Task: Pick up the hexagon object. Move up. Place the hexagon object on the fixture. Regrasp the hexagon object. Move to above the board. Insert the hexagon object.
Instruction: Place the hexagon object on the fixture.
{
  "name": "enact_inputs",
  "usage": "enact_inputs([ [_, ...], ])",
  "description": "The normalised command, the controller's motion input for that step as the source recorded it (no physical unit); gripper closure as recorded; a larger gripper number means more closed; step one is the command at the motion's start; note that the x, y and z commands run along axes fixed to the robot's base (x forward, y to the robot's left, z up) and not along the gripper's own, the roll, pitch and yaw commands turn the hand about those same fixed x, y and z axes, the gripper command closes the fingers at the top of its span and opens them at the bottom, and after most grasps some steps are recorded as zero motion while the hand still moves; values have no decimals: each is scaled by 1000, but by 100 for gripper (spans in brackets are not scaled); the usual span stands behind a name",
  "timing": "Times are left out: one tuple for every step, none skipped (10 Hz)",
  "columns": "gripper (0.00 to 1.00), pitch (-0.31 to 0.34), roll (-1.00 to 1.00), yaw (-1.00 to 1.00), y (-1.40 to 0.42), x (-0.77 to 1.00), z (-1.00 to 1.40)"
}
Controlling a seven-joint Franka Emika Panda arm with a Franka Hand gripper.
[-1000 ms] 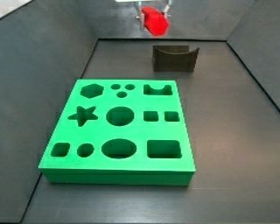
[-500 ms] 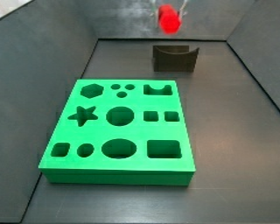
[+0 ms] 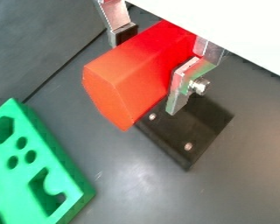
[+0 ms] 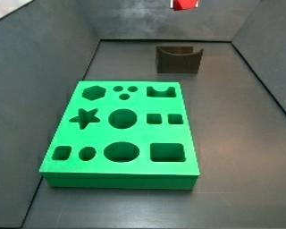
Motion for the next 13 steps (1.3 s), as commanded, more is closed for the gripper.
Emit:
enact_inputs([
  [100,61,-1000,-60,43,60,34],
  [100,78,-1000,-67,45,69,20],
  [100,84,-775,-73,45,80,-6],
  [100,81,-592,-79,43,78,-7],
  [100,62,-345,-86,40,62,-2],
  [100,48,-256,-85,27,54,1],
  [100,197,-1000,-89,128,118,-1000],
  [100,184,-985,-110,139,125,-1000],
  [100,186,-866,-135,138,138,-1000],
  [100,180,-759,-145,134,144,-1000],
  [100,112,-466,-173,137,151,-1000],
  [100,89,-347,-179,137,152,-1000],
  [100,36,-213,-174,128,163,-1000],
])
